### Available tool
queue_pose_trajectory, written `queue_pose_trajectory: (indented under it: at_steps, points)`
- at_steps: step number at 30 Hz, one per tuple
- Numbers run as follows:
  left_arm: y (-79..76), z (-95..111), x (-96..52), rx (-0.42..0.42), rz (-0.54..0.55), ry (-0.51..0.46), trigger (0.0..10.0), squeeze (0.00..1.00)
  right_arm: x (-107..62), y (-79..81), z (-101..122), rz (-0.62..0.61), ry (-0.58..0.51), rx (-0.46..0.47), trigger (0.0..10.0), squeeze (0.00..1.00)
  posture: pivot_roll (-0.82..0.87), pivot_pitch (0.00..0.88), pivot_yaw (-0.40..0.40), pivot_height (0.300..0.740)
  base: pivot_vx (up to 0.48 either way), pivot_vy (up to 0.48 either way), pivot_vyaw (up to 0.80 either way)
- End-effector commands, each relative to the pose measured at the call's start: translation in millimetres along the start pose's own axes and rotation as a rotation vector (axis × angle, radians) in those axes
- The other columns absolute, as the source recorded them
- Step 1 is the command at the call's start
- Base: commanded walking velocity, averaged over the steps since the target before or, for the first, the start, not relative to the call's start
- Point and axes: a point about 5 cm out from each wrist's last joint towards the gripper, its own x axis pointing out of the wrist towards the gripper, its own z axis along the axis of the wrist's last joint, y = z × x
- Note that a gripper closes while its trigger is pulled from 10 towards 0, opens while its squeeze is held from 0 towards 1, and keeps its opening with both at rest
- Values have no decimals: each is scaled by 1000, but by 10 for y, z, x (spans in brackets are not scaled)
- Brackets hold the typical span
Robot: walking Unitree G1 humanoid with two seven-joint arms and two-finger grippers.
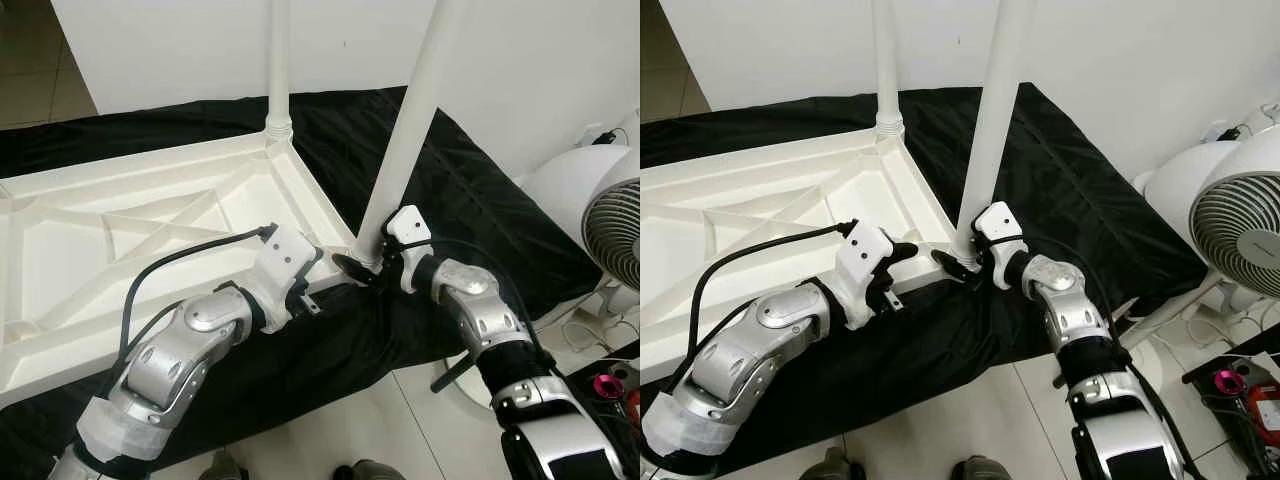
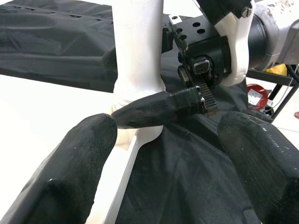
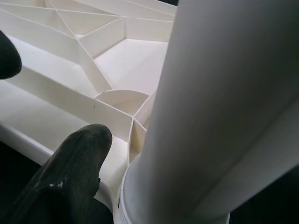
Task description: Building children table
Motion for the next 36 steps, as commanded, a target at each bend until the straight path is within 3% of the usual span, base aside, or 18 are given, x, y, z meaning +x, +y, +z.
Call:
queue_pose_trajectory:
  at_steps: [1,4,5,12,16,17,18,24,25,26,30,32,36]
  points:
    - [-27,37,22,5,-59,-5,10000,0,-3,-70,12,24,13,-27,5725,0,-63,45,-10,740,0,0,0]
    - [-22,42,25,4,-57,-6,10000,0,1,-106,27,32,18,-31,6353,0,-63,49,-10,740,0,0,0]
    - [-19,44,25,4,-56,-6,10000,0,3,-126,36,39,15,-32,4941,0,-62,50,-9,740,0,0,0]
    - [-16,48,25,5,-54,-7,10000,0,4,-171,68,84,1,-37,4745,0,-62,49,-8,740,0,0,0]
    - [-13,49,31,6,-53,-8,10000,0,-14,-217,82,122,-17,-36,2627,0,-63,49,-8,740,0,0,0]
    - [-13,50,32,6,-53,-8,10000,0,-17,-227,84,121,-19,-34,1765,0,-63,49,-8,740,0,0,0]
    - [-10,49,33,6,-52,-8,10000,0,-24,-233,79,122,-16,-35,0,0,-65,49,-9,740,0,0,0]
    - [-6,47,32,5,-48,-10,10000,0,-62,-226,24,127,-7,-23,0,0,-64,49,-15,740,0,0,0]
    - [-5,46,31,5,-47,-10,10000,0,-70,-220,6,121,-5,-12,392,0,-64,49,-16,740,0,0,0]
    - [-8,44,29,4,-46,-10,10000,0,-74,-206,-9,99,-15,14,10000,0,-64,51,-22,740,0,0,0]
    - [-15,39,26,3,-45,-10,10000,0,-75,-180,-21,75,-40,64,10000,0,-65,51,-26,740,0,0,0]
    - [-20,33,26,0,-42,-11,10000,0,-25,-125,1,-30,-82,130,10000,0,-66,52,-33,740,0,0,0]
    - [-23,29,26,-1,-43,-11,10000,0,-2,-99,2,-76,-85,153,10000,0,-69,50,-32,740,0,0,0]
